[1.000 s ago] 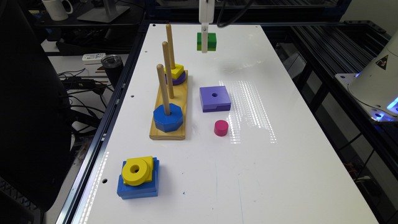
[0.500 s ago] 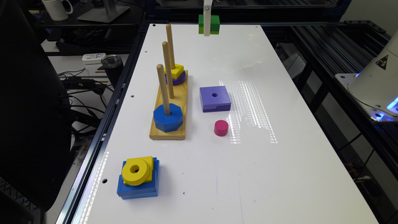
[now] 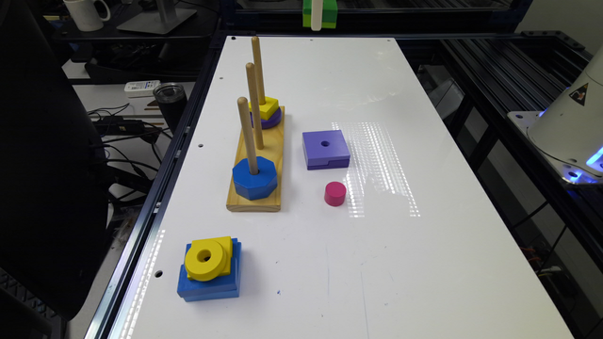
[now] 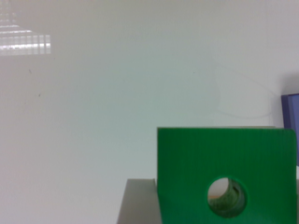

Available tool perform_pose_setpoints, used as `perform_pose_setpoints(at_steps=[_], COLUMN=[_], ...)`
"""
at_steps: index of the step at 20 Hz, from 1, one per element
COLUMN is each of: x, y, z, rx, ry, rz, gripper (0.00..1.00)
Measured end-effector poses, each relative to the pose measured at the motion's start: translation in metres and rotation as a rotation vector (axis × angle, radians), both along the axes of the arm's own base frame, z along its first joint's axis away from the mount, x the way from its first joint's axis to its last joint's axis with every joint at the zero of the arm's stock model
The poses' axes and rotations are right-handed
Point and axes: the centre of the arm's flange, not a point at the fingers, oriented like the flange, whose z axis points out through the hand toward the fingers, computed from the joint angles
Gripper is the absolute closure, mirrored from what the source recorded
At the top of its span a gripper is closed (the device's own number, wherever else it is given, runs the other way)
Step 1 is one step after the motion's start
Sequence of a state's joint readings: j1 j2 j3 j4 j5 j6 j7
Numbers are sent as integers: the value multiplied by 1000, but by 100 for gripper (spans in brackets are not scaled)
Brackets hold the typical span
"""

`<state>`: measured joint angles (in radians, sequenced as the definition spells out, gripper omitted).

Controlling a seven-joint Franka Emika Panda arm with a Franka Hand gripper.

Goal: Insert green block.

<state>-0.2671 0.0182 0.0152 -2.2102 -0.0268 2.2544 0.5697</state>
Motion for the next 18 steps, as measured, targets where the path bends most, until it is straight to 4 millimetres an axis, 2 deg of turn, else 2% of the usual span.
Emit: perform_pose_setpoints(at_steps=[10,18], x=[1,1], y=[0,0], z=[18,21], rx=[-1,-2], ry=[-3,-4], rz=[-1,-1], gripper=[100,100])
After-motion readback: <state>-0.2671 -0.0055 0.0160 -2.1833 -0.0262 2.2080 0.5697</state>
